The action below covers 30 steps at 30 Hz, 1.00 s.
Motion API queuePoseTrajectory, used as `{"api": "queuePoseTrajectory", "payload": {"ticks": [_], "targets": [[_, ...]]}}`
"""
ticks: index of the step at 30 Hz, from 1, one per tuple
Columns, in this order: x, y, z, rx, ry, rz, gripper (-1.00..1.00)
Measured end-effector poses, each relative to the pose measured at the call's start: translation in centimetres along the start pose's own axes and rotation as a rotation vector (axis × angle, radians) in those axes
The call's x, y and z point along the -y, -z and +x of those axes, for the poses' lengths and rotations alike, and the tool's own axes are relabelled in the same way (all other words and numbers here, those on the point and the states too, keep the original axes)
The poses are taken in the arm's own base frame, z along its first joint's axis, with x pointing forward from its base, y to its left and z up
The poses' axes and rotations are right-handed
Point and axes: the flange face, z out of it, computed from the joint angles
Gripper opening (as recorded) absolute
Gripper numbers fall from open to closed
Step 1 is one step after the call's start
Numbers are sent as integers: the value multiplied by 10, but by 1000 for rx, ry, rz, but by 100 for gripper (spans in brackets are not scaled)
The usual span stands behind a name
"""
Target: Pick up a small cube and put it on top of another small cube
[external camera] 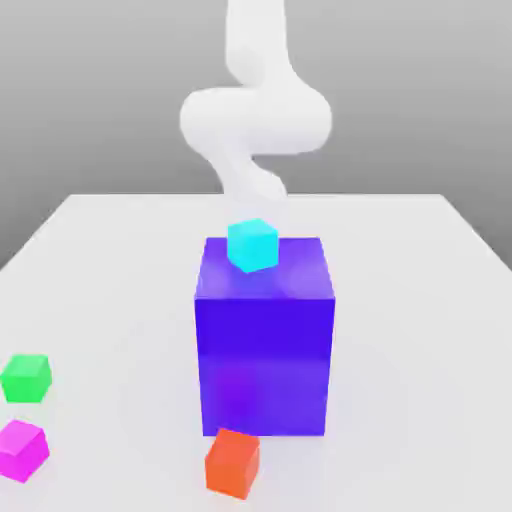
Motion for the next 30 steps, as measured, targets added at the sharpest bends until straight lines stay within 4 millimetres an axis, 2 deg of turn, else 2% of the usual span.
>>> {"api": "queuePoseTrajectory", "payload": {"ticks": [4, 8, 16, 20, 24, 30], "targets": [[-29, -74, 25, 90, -42, -61, 0], [-67, -143, 42, 164, -88, -124, 0], [-169, -264, 51, 280, -183, -273, 0], [-237, -310, 50, 316, -241, -364, 0], [-299, -349, 36, 353, -270, -456, 0], [-399, -387, 11, 387, -311, -606, 0]]}}
